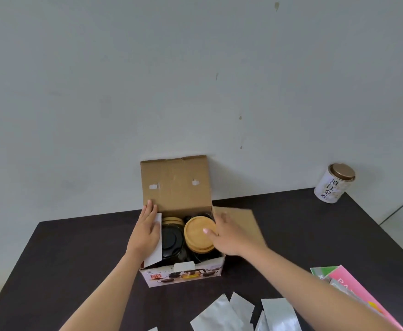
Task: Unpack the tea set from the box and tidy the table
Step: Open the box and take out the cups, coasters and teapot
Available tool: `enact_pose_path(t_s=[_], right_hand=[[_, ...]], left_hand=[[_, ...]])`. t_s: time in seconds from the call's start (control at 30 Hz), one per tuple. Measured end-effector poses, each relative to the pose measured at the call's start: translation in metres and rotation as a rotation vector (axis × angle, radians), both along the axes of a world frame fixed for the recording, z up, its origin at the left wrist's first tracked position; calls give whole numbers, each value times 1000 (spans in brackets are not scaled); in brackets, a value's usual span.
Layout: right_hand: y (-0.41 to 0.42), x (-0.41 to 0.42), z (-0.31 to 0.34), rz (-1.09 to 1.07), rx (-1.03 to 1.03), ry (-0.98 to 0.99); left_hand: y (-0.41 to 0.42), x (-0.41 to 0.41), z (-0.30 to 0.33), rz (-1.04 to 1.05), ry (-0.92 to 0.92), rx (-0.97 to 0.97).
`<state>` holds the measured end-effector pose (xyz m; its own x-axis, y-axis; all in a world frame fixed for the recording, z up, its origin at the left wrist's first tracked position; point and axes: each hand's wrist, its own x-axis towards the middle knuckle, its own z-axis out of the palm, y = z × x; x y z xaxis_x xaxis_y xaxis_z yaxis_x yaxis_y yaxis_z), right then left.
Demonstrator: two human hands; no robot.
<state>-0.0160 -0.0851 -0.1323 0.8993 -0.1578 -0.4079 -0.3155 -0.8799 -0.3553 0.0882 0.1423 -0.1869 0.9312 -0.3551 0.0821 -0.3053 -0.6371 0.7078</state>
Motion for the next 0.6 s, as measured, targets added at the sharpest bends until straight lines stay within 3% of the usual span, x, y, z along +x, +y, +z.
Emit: enact_pose_path(t_s=[0.1,0.2,0.6], right_hand=[[25,-4,-29,-136,137,-93],[39,-8,-43,-243,114,-231],[45,-14,-48,-249,8,-386]], left_hand=[[0,0,1,1,17,32],[-1,0,1,-3,-14,68],[2,-2,17,-64,32,131]])
